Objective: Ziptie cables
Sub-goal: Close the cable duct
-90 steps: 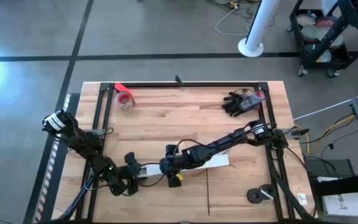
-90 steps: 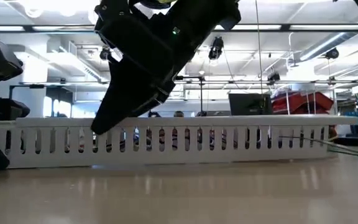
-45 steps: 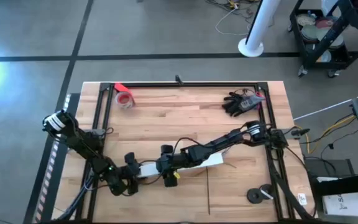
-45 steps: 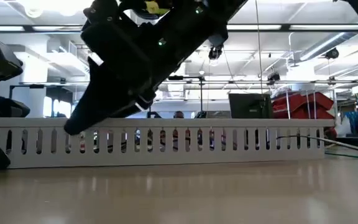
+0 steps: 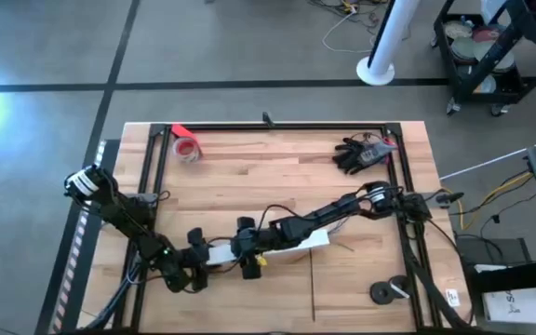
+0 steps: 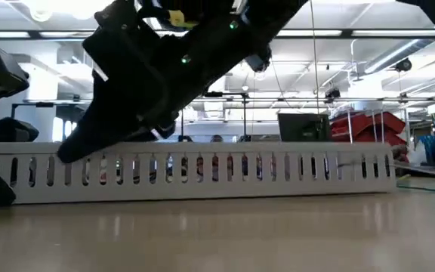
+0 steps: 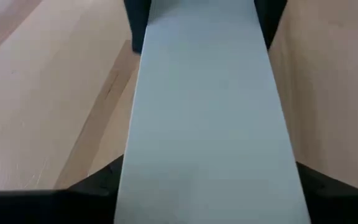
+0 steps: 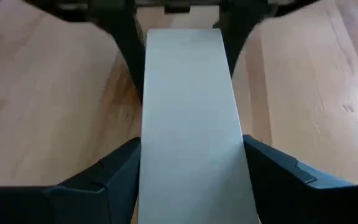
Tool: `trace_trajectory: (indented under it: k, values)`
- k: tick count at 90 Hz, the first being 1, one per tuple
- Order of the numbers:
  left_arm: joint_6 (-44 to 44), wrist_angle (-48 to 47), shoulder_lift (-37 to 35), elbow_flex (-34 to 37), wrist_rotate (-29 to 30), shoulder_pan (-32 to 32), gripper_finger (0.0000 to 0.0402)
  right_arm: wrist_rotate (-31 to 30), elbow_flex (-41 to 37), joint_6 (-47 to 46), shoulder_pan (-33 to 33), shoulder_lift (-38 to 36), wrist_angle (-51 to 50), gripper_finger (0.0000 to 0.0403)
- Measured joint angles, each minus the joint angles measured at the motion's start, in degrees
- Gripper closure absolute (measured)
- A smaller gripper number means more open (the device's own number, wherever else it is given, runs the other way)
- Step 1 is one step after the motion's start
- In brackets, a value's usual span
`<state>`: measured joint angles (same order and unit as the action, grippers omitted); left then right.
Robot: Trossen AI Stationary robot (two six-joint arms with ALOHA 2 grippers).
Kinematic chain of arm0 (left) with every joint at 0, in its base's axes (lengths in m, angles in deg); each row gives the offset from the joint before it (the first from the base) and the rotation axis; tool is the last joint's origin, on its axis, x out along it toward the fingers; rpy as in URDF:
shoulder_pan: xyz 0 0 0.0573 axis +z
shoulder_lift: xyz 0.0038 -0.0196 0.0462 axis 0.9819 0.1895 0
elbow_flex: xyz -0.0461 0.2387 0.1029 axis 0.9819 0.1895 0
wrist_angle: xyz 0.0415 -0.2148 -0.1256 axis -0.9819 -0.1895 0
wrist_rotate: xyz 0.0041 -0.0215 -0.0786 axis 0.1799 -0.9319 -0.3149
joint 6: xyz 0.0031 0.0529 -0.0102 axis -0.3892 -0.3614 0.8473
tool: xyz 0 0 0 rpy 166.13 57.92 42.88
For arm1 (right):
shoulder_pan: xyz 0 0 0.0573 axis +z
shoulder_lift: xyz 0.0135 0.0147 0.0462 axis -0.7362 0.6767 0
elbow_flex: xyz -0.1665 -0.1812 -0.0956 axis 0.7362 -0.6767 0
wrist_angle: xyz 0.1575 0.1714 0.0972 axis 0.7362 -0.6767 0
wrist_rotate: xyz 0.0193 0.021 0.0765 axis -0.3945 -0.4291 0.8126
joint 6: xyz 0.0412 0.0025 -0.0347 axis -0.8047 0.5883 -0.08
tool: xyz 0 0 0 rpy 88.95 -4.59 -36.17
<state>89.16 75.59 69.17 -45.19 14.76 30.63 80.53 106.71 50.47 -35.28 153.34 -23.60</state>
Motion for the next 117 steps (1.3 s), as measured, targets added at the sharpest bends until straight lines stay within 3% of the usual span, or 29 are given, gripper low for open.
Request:
trace_trajectory:
  k: [82, 117]
  values:
    - [0.88, 1.07, 0.00, 0.61, -0.22, 0.28, 0.0182, -0.05, 0.42, 0.17, -0.27, -2.65, -14.13, 0.0183]
    - [0.76, 0.94, -0.07, 0.76, -0.72, 0.35, 0.0181, 0.00, -0.02, -0.03, -0.23, -2.51, -10.35, 0.0178]
